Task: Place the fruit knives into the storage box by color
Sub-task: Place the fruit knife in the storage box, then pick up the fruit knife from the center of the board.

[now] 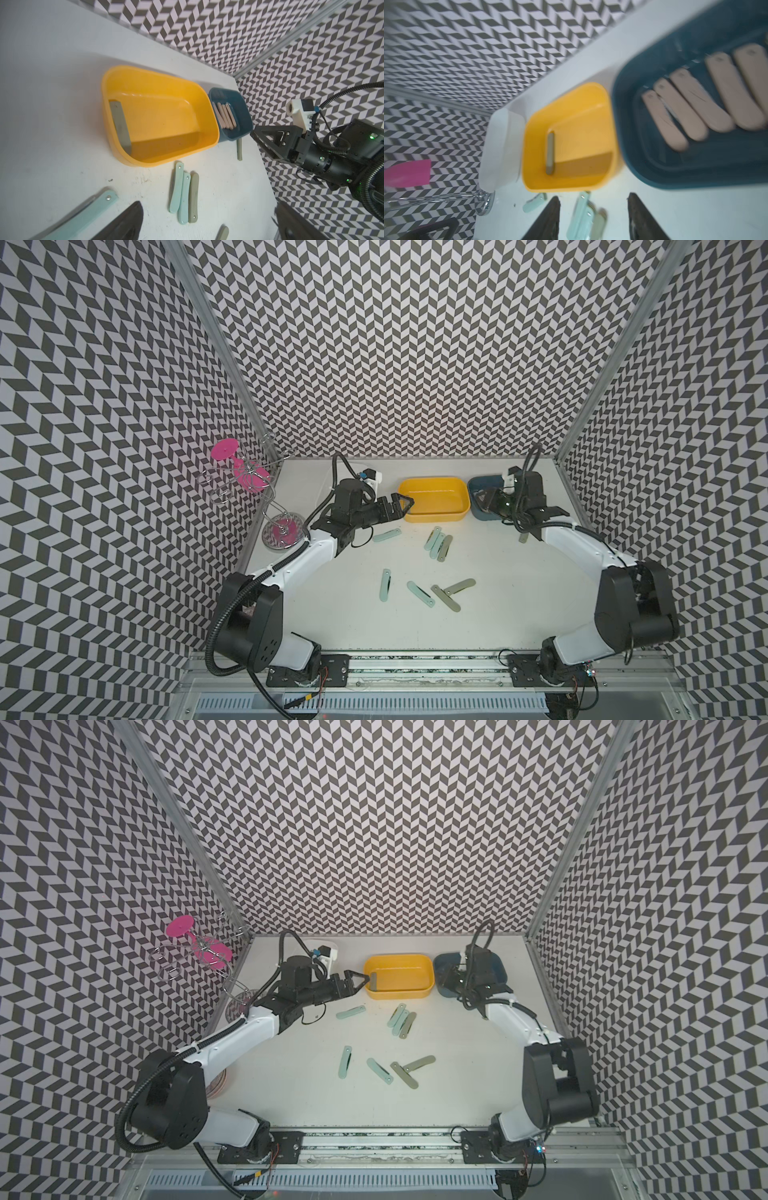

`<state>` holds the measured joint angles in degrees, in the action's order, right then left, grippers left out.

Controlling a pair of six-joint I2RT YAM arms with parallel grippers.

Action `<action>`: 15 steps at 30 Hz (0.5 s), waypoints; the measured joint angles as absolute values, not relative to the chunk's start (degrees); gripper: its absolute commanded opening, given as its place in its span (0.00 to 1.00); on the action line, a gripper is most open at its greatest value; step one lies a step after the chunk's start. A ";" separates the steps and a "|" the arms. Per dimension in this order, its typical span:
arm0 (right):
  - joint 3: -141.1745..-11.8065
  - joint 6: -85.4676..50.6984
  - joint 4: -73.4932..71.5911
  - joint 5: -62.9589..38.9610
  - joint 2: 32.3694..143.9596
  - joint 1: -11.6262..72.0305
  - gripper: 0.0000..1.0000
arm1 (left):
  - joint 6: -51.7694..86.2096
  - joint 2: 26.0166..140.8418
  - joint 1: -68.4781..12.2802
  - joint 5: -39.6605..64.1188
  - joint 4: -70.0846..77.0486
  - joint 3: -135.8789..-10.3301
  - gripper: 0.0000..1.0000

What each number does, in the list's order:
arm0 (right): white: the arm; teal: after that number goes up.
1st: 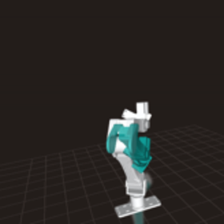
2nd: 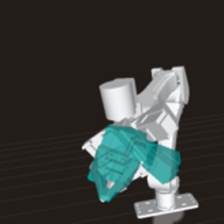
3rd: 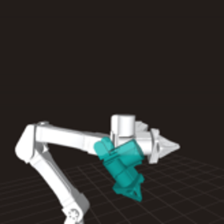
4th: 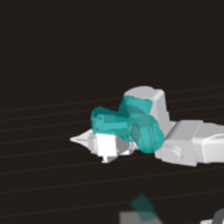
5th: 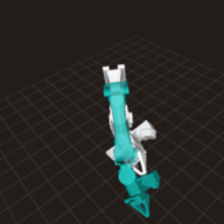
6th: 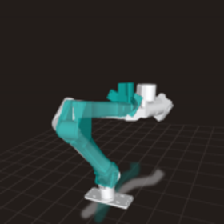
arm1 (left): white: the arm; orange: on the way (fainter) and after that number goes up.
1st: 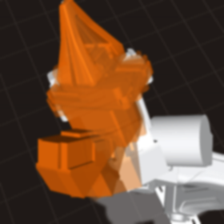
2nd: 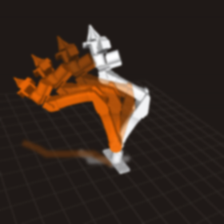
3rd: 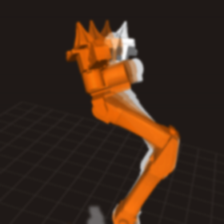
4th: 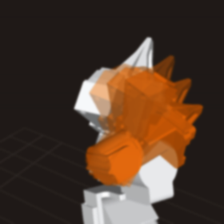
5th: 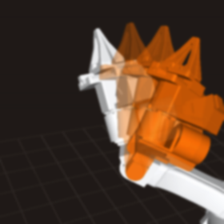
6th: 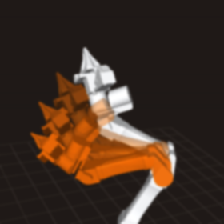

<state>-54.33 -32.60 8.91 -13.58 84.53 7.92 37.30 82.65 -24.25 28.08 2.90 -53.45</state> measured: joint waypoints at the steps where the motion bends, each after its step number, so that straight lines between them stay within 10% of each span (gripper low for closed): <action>1: -52.45 -32.69 9.13 -12.21 83.35 6.94 0.58 | 37.36 82.65 -25.10 27.92 2.90 -52.95 1.00; 15: -46.78 -31.42 11.51 2.31 87.20 -1.28 0.67 | 38.50 83.68 -30.41 26.63 4.23 -52.27 1.00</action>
<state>-46.78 -31.42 11.51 2.31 87.20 -1.28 38.50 83.68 -30.41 26.63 4.23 -52.27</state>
